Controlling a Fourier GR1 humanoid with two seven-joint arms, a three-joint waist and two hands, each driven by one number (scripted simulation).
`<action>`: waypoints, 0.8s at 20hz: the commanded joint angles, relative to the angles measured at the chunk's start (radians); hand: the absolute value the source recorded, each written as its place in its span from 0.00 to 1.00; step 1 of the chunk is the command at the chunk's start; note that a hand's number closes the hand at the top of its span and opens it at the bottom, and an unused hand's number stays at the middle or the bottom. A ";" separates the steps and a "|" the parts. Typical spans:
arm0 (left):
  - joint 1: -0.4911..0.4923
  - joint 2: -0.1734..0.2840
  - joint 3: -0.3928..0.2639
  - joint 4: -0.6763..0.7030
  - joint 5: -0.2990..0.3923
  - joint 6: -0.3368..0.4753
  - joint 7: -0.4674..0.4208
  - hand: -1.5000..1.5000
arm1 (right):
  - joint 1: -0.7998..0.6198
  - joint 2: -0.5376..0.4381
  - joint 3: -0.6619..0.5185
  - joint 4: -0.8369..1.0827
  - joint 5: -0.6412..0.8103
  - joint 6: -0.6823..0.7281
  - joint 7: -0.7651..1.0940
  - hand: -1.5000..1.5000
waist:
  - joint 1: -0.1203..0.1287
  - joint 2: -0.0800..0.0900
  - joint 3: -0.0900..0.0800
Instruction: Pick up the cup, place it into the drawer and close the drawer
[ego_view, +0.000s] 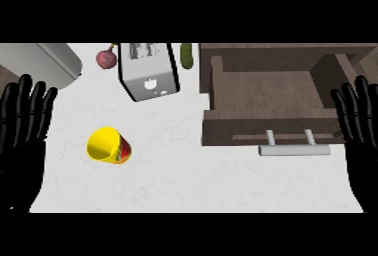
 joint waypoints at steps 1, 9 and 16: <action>0.024 -0.001 -0.022 -0.001 0.023 -0.045 0.002 0.00 | 0.021 0.013 -0.028 0.034 -0.013 0.004 -0.028 0.00 | 0.012 -0.025 -0.004; 0.123 -0.058 -0.053 0.029 0.307 -0.148 0.077 0.00 | -0.027 -0.038 -0.016 0.066 0.047 0.022 0.018 0.00 | 0.020 -0.024 -0.004; 0.157 0.006 0.067 0.101 0.428 -0.246 0.059 0.00 | -0.052 -0.064 -0.077 0.075 -0.012 0.074 0.051 0.00 | 0.016 -0.024 -0.004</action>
